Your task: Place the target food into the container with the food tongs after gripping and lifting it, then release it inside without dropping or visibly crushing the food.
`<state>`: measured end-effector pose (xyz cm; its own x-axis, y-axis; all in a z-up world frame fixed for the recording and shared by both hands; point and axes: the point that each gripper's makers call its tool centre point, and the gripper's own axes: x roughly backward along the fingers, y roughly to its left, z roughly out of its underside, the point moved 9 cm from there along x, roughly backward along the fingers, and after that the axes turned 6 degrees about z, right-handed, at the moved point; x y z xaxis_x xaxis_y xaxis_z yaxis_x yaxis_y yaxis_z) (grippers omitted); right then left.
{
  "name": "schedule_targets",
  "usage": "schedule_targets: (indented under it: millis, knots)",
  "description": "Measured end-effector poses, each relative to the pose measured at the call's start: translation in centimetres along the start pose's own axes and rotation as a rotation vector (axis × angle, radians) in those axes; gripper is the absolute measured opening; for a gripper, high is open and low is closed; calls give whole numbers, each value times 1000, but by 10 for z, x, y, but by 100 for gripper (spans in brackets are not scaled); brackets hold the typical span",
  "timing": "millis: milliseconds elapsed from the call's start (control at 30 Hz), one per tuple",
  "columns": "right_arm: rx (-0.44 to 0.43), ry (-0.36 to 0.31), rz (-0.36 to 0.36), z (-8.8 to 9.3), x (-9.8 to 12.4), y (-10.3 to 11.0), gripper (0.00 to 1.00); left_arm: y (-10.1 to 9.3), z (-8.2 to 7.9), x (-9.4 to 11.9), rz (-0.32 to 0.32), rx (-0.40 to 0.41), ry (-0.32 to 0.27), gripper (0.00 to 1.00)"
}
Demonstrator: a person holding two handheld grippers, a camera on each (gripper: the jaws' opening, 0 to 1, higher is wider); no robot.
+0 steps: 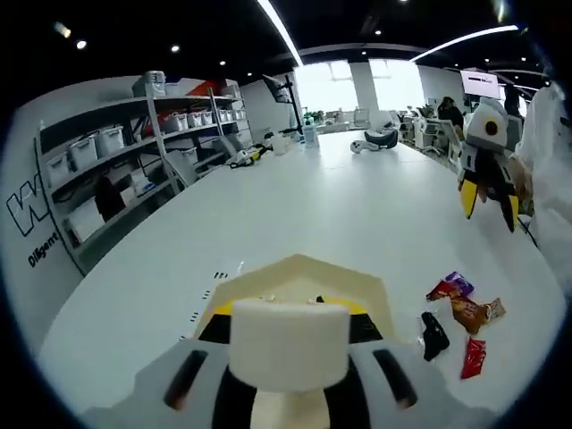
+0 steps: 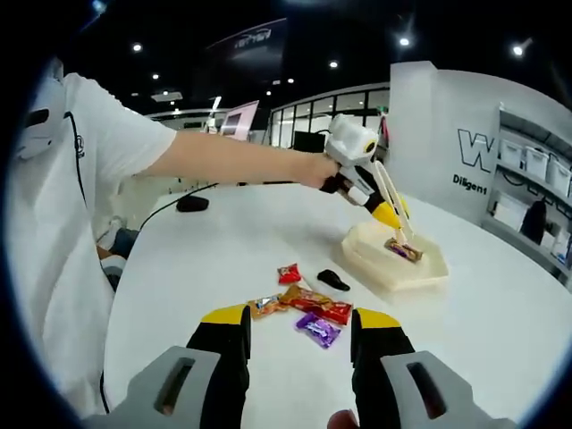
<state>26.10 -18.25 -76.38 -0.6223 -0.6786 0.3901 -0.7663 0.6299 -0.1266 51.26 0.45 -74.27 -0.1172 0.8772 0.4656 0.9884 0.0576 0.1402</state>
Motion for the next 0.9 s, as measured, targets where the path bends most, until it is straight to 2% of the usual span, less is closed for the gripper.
schedule_targets:
  millis: [300,367,500,567,900]
  knots:
    - [4,-8,-3,-4,-1,4,41,-21,-5,13,0,9,-10,21]
    - [3,-10,-5,-4,-1,6,41,-33,-7,18,1,24,-4,21]
    - [2,-8,-4,-3,-1,7,41,-38,-7,20,1,28,-2,21]
    - [0,-10,-3,-2,-1,8,41,-52,-7,23,3,44,3,21]
    - [2,-10,-5,-2,-2,12,41,-88,-9,29,10,59,16,21]
